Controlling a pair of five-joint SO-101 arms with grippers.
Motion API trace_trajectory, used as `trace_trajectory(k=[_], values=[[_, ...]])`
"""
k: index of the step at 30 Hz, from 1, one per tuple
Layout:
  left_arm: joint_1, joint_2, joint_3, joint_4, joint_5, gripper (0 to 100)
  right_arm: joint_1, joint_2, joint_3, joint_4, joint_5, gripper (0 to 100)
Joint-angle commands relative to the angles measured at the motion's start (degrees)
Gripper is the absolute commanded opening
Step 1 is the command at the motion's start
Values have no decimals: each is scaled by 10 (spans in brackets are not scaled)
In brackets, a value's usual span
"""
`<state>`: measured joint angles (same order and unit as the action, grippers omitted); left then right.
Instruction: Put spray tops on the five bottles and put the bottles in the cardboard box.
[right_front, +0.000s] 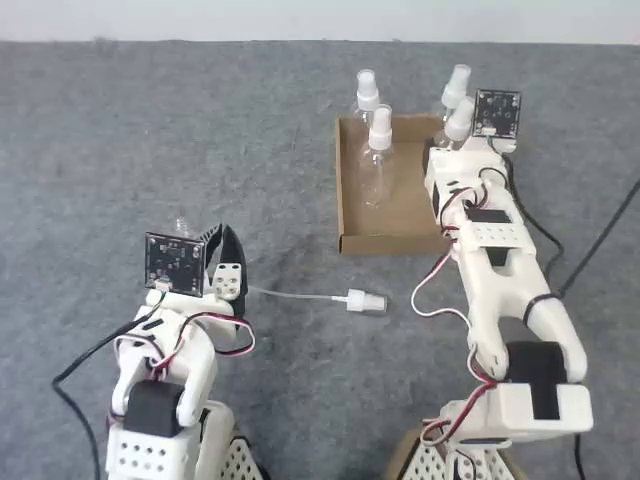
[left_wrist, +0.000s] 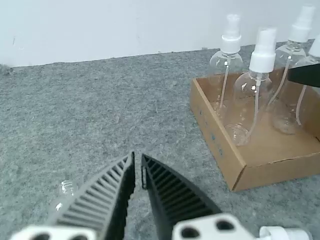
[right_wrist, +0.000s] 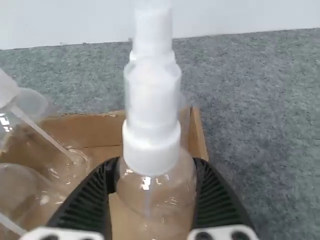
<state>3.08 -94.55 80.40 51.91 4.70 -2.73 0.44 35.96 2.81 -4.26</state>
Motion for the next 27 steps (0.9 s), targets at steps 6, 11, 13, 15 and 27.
trace_trajectory(k=[6, 11, 13, 15, 27], values=[[-4, -8, -4, -19, 4, 12, 5, -2, -44, -31, -3, 6], [-4, -8, -4, -19, 4, 12, 4, -1, -43, -32, -3, 6], [-4, -8, -4, -19, 4, 12, 4, -1, -43, -32, -3, 6], [-4, -8, -4, -19, 4, 12, 4, -1, -43, -32, -3, 6], [-4, -8, -4, -18, 4, 12, 1, -1, -40, -32, -6, 6]])
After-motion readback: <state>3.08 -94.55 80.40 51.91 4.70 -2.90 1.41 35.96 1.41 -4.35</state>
